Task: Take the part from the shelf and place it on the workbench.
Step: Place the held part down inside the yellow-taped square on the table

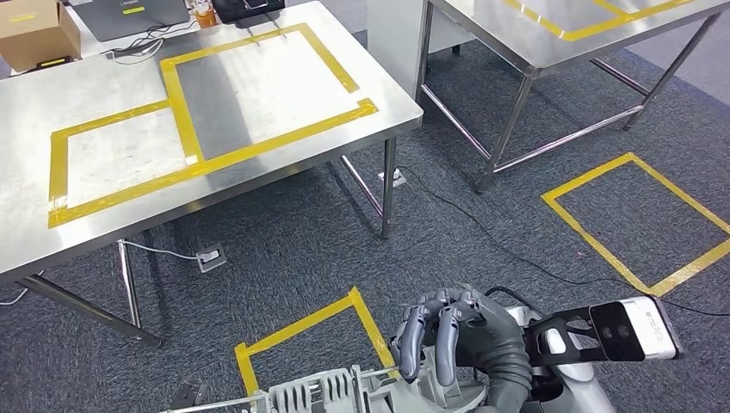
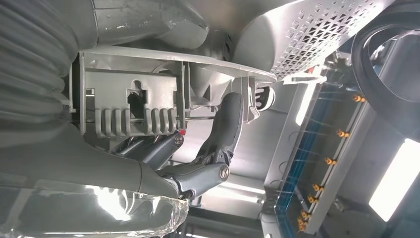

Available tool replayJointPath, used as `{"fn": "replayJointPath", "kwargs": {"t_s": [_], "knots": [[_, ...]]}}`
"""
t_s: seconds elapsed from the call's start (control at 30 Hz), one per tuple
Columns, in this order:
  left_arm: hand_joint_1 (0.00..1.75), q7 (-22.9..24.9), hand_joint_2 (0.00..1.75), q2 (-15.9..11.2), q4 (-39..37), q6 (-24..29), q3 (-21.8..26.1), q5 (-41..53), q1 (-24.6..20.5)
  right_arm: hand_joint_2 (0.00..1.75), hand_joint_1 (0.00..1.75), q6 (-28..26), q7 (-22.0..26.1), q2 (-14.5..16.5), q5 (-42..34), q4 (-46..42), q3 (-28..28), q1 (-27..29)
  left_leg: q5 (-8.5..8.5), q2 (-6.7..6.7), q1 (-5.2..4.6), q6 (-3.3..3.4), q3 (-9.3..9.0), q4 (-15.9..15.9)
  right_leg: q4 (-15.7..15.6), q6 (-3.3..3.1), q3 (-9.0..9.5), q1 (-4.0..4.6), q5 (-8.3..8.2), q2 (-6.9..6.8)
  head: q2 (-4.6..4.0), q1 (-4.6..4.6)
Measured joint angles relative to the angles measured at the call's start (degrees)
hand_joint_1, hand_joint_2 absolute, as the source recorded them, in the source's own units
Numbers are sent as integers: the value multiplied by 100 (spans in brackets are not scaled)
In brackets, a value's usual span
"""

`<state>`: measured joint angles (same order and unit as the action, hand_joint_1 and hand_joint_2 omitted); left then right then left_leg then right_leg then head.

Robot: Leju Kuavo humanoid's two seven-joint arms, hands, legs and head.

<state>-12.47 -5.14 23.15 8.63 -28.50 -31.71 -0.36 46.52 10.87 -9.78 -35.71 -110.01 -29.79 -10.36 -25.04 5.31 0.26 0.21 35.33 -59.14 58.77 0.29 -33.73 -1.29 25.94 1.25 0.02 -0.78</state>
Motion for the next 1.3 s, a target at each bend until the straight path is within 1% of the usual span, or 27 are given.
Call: {"fn": "replayJointPath", "kwargs": {"t_s": [0.03, 0.1, 0.13, 0.17, 0.2, 0.23, 0.3, 0.37, 0.47, 0.5, 0.53, 0.6, 0.67, 0.7, 0.73, 0.77, 0.8, 0.87, 0.9, 1.0, 1.03, 1.07, 1.17, 1.2, 1.23, 1.27, 1.3], "knots": [[0, 2, 175, -1, 0, -1, 4, 2, 4, 175, 175, -1, -2, 5, 1, 0, 0, -6, -93, -125, 1, -32, 71, -153, -9, -29, 12, -12, 0, -44, 0, -14], [0, 1, 175, 2, 0, 0, 15, 10, -3, 175, 175, -1, -5, 11, 3, 0, 0, -3, -411, -404, 11, -89, 378, -788, -12, -70, 26, -7, 13, -140, 0, -40], [0, 2, 175, 2, 0, -1, 21, 16, -5, 175, 175, -1, -5, 11, 7, 1, 0, 2, -562, -464, 26, -108, 575, -1178, -11, -78, 28, 2, 19, -195, 0, -44], [0, 2, 175, 5, 0, -3, 26, 26, -5, 175, 175, -1, -5, 11, 10, 1, 0, 7, -641, -492, 37, -118, 731, -1465, -10, -83, 29, 8, 25, -253, 0, -43], [0, 3, 175, 9, 0, -4, 29, 35, -2, 175, 175, -1, -5, 11, 15, 1, 0, 11, -616, -507, 43, -120, 795, -1559, -10, -88, 33, 12, 34, -314, 0, -44], [0, 3, 175, 11, 0, -6, 32, 41, -1, 175, 175, -1, -5, 12, 18, 1, 0, 15, -489, -521, 45, -114, 741, -1417, -10, -88, 43, 14, 43, -363, 0, -44], [0, 3, 175, 11, 0, -6, 42, 48, -4, 175, 175, -1, -5, 14, 20, 0, 0, 14, -127, -586, 36, -75, 352, -630, -12, -70, 73, 18, 66, -434, 0, -43], [0, 3, 175, 8, 0, -10, 54, 54, -8, 175, 175, -1, -7, 15, 16, 0, -1, 8, 40, -641, 0, -20, 35, -49, -15, -31, 84, 44, 84, -477, 0, -41], [0, 3, 175, 2, 0, -19, 76, 62, 0, 175, 175, -1, -20, 26, -19, -1, -5, 2, 48, -614, -29, 66, -23, 64, -37, 47, 90, 57, 85, -515, 0, -40], [0, 3, 175, 4, 0, -24, 84, 65, 1, 175, 175, -1, -27, 29, -40, -1, -6, 1, 66, -597, -20, 102, -45, 101, -12, 69, 81, 51, 106, -475, 0, -35], [0, 2, 175, 8, 0, -30, 90, 68, -4, 175, 175, -1, -34, 30, -64, -2, -5, -2, 88, -582, -6, 142, -68, 138, 104, 74, 27, 46, 171, -407, 0, -33], [0, 1, 175, 21, 0, -46, 105, 76, -24, 175, 175, -2, -45, 22, -101, -1, -4, 9, 112, -541, 6, 193, -94, 178, 693, 45, -262, 37, 430, -243, 0, -23], [0, 2, 175, 30, 0, -61, 124, 78, -31, 175, 175, -3, -57, 9, -120, 4, -2, 29, 112, -489, -2, 209, -89, 175, 1421, 37, -638, 35, 673, -179, 0, -20], [0, 2, 175, 33, 0, -68, 132, 78, -30, 175, 175, -4, -70, 1, -128, 7, -2, 36, 111, -459, -6, 210, -89, 172, 1572, 61, -730, 34, 688, -172, 0, -20], [0, 2, 175, 36, 0, -73, 138, 78, -29, 175, 175, -7, -90, -7, -138, 10, -2, 38, 109, -428, -7, 208, -93, 169, 1491, 102, -710, 30, 611, -169, 0, -20], [0, 1, 175, 39, 0, -78, 144, 78, -28, 175, 175, -15, -113, -14, -154, 14, -3, 37, 105, -395, -7, 202, -98, 162, 1184, 148, -581, 24, 458, -167, 0, -19], [0, 1, 175, 43, 0, -81, 152, 78, -29, 175, 175, -28, -137, -19, -176, 16, -3, 34, 97, -366, -6, 189, -97, 148, 751, 185, -386, 17, 280, -157, 0, -19], [0, 1, 175, 50, 0, -89, 171, 78, -27, 175, 175, -66, -181, -25, -242, 21, -4, 26, 68, -322, -31, 140, -77, 102, 105, 167, -79, 21, 36, -133, 0, -21], [0, 0, 175, 51, 0, -92, 180, 78, -24, 175, 175, -83, -198, -28, -275, 24, -4, 23, 59, -311, -39, 113, -64, 85, -14, 129, -24, 30, -6, -124, 0, -23], [0, -1, 175, 53, 0, -104, 189, 78, -7, 175, 175, -109, -224, -33, -333, 30, -4, 16, 32, -325, -17, 30, -40, 55, -32, 19, -14, 34, -33, -127, 0, -25], [0, -1, 175, 55, 0, -108, 189, 78, -4, 175, 175, -112, -225, -33, -338, 31, -4, 13, -38, -357, -8, -3, 4, -46, -39, -8, -4, 22, -37, -128, 0, -35], [0, -1, 175, 53, 0, -109, 190, 78, -4, 175, 175, -113, -226, -33, -342, 32, -5, 9, -155, -394, 1, -36, 95, -243, -45, -29, 6, 5, -38, -130, 0, -45], [0, -1, 175, 52, 0, -109, 192, 78, -1, 175, 175, -114, -226, -34, -344, 39, -7, 7, -598, -462, 37, -110, 595, -1268, -43, -56, 14, 10, -25, -136, 0, -68], [0, -1, 175, 53, 0, -109, 192, 78, 2, 175, 175, -114, -226, -34, -344, 43, -8, 7, -630, -468, 45, -118, 703, -1462, -42, -58, 15, 12, -22, -138, 0, -68], [0, -1, 175, 55, 0, -109, 192, 78, 5, 175, 175, -114, -226, -34, -344, 47, -8, 7, -580, -476, 49, -119, 727, -1483, -42, -58, 18, 12, -20, -140, 0, -68], [0, -1, 175, 56, 0, -109, 192, 78, 5, 175, 175, -115, -226, -34, -344, 49, -9, 7, -480, -484, 50, -114, 681, -1367, -42, -58, 22, 12, -19, -141, 0, -68], [0, -1, 175, 55, 0, -109, 193, 78, 5, 175, 175, -115, -226, -34, -344, 50, -9, 6, -332, -494, 50, -104, 565, -1119, -42, -57, 29, 12, -17, -141, 0, -68]]}}
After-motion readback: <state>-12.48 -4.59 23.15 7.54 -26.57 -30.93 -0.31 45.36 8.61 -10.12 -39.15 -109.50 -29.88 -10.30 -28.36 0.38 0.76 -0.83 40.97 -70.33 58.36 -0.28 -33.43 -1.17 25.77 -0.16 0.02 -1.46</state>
